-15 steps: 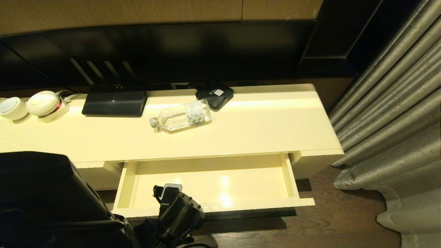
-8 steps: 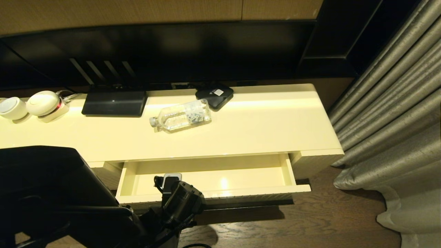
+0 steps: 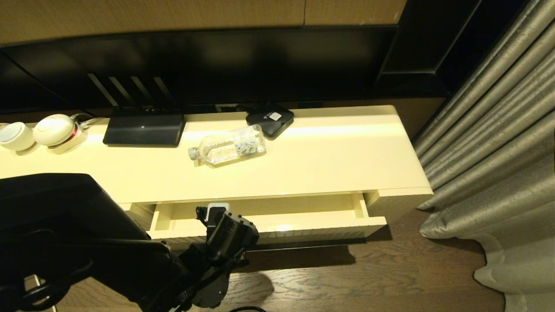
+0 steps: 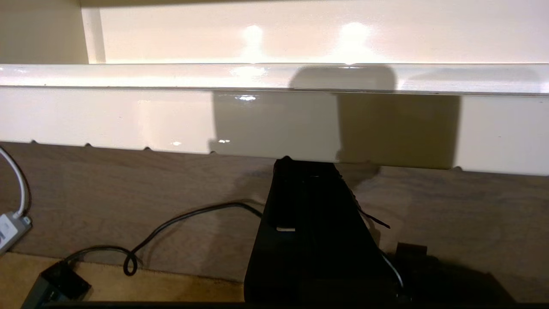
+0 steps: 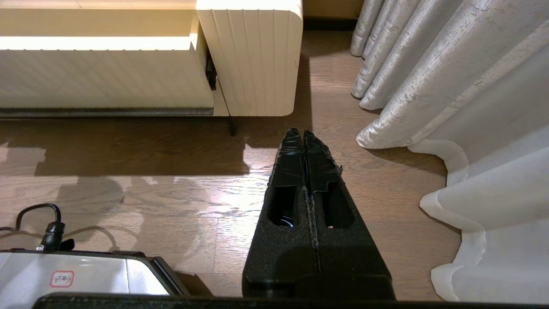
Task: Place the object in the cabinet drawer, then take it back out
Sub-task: Close the drawer
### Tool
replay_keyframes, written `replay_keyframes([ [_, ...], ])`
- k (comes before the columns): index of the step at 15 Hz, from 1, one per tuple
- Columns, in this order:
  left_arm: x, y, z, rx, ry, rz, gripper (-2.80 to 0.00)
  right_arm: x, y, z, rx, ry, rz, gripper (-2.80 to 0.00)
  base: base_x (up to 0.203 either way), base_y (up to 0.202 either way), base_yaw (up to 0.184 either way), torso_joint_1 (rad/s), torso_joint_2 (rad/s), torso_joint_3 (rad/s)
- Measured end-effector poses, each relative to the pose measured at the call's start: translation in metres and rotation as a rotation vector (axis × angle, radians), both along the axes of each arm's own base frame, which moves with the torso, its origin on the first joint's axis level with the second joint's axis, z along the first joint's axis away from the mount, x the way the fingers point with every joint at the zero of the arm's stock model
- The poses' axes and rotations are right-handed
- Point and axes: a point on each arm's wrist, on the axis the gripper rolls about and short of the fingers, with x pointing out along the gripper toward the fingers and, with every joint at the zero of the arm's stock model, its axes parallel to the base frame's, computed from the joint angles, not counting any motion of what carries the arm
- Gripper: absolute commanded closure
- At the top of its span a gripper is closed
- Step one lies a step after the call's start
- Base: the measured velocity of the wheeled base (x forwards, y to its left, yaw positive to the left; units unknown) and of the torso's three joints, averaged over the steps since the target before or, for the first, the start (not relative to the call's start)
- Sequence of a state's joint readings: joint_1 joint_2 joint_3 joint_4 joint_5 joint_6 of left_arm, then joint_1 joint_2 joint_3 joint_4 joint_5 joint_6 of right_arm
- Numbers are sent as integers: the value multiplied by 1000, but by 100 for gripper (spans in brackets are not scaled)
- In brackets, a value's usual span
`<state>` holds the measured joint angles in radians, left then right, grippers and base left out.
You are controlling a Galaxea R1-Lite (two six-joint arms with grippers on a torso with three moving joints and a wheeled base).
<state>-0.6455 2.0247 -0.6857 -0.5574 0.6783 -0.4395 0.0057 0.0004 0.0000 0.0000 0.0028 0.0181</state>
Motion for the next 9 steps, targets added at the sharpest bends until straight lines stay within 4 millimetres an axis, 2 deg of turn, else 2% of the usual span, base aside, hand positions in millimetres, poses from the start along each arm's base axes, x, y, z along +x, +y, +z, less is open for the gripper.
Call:
replay_keyframes([
  [5, 24, -2, 11, 14, -45, -1, 0, 0, 0, 0, 0, 0, 0, 0, 0, 0, 0, 0, 0, 0],
  [9, 41, -6, 12, 20, -68, 4, 0, 0, 0, 0, 0, 0, 0, 0, 0, 0, 0, 0, 0, 0],
])
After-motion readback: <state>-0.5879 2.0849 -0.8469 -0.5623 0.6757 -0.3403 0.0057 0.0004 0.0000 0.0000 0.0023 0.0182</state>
